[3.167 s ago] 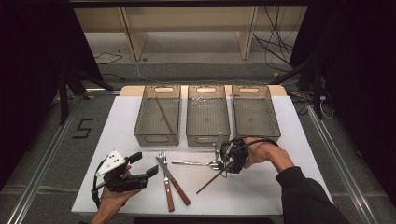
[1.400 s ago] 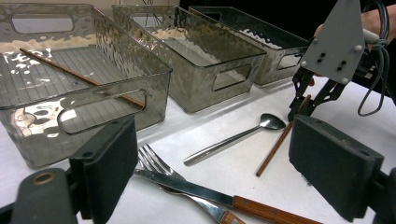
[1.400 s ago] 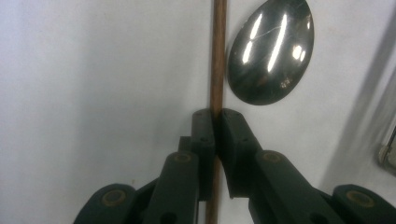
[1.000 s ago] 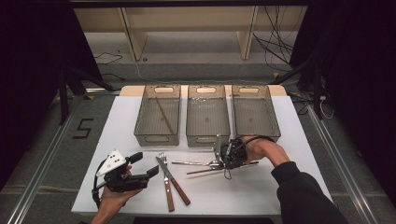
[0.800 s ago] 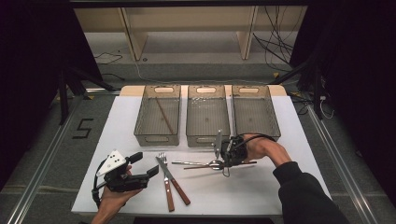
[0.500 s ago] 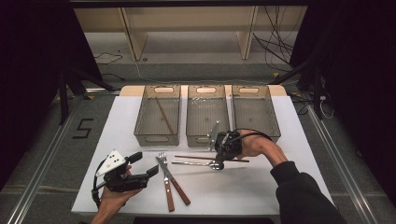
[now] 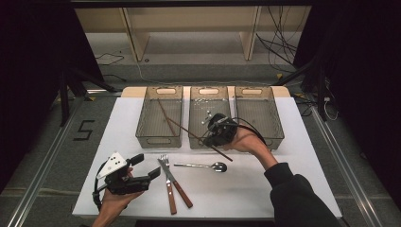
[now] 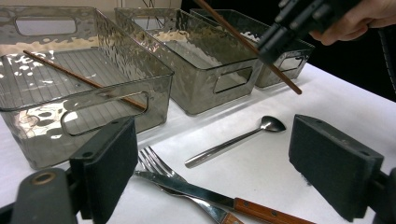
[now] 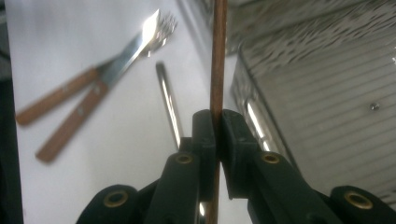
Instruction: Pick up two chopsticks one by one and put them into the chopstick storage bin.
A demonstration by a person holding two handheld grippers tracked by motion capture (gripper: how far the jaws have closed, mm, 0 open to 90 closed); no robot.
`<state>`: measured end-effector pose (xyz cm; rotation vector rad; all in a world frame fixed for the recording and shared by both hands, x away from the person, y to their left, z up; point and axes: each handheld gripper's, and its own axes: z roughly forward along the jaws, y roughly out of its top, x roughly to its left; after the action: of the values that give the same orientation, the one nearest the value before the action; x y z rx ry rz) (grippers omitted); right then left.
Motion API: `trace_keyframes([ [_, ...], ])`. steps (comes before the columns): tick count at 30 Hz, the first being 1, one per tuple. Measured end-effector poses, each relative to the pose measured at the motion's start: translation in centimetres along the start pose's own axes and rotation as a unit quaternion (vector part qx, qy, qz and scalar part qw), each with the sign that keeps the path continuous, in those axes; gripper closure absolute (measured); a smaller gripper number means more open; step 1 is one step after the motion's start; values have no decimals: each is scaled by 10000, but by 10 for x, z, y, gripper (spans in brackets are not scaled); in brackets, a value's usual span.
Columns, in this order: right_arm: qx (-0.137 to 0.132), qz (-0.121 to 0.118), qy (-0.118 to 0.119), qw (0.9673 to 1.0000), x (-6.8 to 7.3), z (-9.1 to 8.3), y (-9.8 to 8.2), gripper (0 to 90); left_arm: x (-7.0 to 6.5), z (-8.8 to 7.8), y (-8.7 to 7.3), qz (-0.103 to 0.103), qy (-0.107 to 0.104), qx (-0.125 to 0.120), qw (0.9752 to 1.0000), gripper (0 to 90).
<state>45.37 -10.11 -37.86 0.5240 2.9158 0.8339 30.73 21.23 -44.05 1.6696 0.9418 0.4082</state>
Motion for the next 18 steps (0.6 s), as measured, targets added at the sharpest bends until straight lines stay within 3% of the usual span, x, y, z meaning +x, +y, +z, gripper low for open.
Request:
trace_keyframes([
  [6,-442,573,-138,9973,-3,1,13,852,0,0,0,1,-7,-3,10000,151],
  [12,-748,1100,-86,9911,-5,2,29,852,0,0,0,1,-3,-4,10000,151],
  [18,-963,1322,-92,9865,-10,4,44,852,0,-1,0,6,-6,-7,10000,151],
])
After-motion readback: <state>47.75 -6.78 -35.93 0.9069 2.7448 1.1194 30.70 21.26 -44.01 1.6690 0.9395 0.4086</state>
